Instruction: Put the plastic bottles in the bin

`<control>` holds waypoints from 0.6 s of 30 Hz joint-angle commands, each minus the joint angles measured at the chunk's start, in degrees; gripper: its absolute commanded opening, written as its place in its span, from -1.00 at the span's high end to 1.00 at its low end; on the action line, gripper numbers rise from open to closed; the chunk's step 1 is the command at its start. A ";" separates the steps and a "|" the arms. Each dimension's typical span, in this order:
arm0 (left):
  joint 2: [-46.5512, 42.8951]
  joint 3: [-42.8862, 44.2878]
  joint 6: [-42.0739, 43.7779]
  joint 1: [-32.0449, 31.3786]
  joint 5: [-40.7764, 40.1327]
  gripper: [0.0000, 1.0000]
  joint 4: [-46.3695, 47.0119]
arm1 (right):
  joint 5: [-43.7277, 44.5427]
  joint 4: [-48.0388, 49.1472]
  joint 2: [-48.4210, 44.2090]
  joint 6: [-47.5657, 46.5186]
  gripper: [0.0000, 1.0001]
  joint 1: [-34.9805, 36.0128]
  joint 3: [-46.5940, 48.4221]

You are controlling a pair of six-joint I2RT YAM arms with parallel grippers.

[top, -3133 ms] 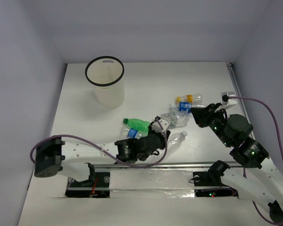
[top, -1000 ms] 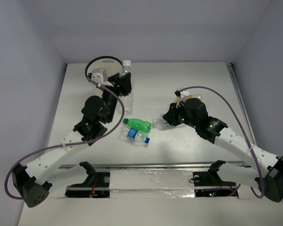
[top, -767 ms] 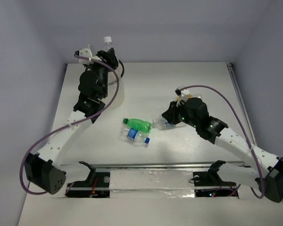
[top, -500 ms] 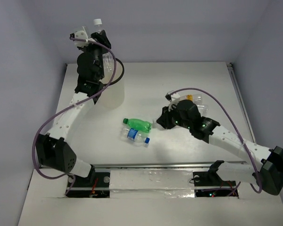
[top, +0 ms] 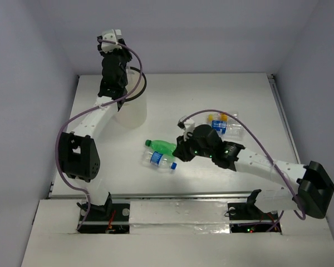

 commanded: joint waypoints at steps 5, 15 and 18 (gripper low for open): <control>-2.63 -2.94 1.16 0.50 -0.39 -0.17 6.95 | 2.94 2.88 7.89 -1.18 0.03 4.02 5.93; -8.43 -3.91 -3.05 0.50 2.59 -0.59 3.79 | 5.40 0.95 16.94 -3.63 -0.48 8.41 11.02; -11.42 -5.23 -5.77 0.50 4.96 -0.58 3.70 | 6.28 0.07 20.02 -3.99 -0.50 8.94 13.74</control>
